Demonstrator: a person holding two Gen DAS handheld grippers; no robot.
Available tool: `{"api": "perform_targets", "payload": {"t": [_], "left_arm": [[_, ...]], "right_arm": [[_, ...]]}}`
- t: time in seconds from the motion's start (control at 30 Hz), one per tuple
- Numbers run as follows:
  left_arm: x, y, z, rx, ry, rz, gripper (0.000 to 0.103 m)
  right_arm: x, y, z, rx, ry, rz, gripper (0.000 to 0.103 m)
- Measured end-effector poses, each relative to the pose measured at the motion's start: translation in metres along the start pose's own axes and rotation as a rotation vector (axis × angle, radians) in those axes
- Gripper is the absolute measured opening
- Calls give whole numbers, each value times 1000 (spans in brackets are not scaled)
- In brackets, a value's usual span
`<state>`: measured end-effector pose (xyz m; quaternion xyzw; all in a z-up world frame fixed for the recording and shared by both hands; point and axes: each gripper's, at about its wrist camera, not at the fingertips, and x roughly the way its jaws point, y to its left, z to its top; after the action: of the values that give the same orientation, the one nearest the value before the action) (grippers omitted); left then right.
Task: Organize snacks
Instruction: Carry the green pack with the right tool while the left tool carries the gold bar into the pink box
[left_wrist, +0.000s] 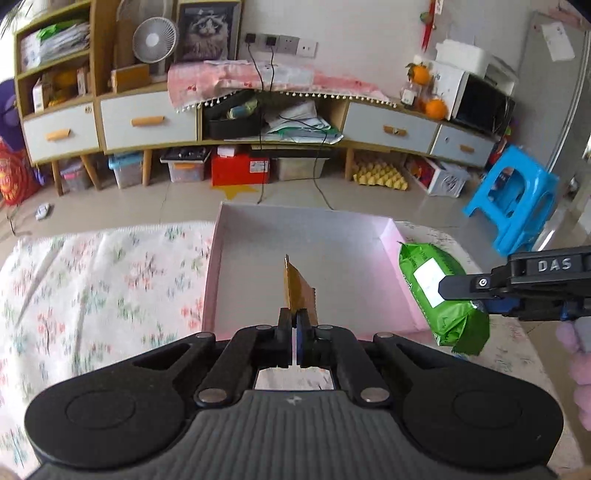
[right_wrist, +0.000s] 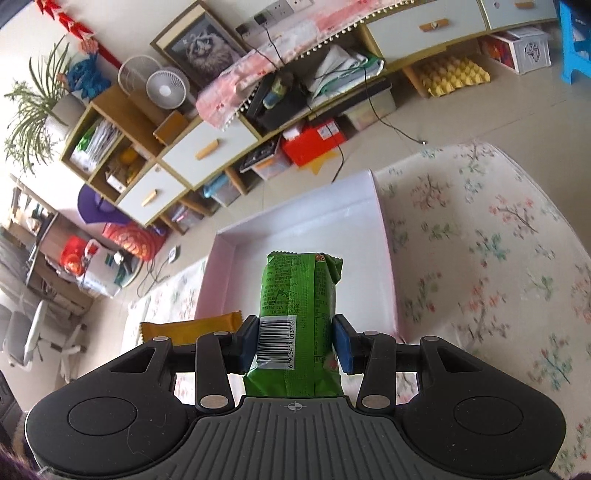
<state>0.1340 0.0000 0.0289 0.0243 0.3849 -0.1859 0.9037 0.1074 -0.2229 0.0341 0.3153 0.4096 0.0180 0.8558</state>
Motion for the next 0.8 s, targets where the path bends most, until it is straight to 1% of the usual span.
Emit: {"api": "perform_targets", "payload": {"t": [0.07,0.17,0.27,0.4,0.53,0.57,0.63,0.73,0.8], "left_arm": [[14,-2,9,-3,11,17,1],[28,-2,14,-21,15,24,1],[39,1,11,-10,31,48,1],[54,12,3,-20,80,84,2],[58,17,-8,-32,144,96,2],[55,17,-11,-22,136,98,2],[49,15,-13,-15,141,97,2],[44,12,-12,-34,177,100,2],[41,10,-13,-41,202,105,2]], "right_arm": [[10,0,4,15,-13,9,42],[20,-3,9,7,-51,11,42],[32,-6,13,-23,-92,-5,42],[48,-9,14,-96,-123,-45,42],[66,-6,7,-174,-90,-92,42],[68,-5,5,-188,-82,-100,42],[69,-5,3,-198,-66,-104,42],[70,-6,-2,-200,-34,-104,42],[72,-5,-5,-211,-7,-119,42]]}}
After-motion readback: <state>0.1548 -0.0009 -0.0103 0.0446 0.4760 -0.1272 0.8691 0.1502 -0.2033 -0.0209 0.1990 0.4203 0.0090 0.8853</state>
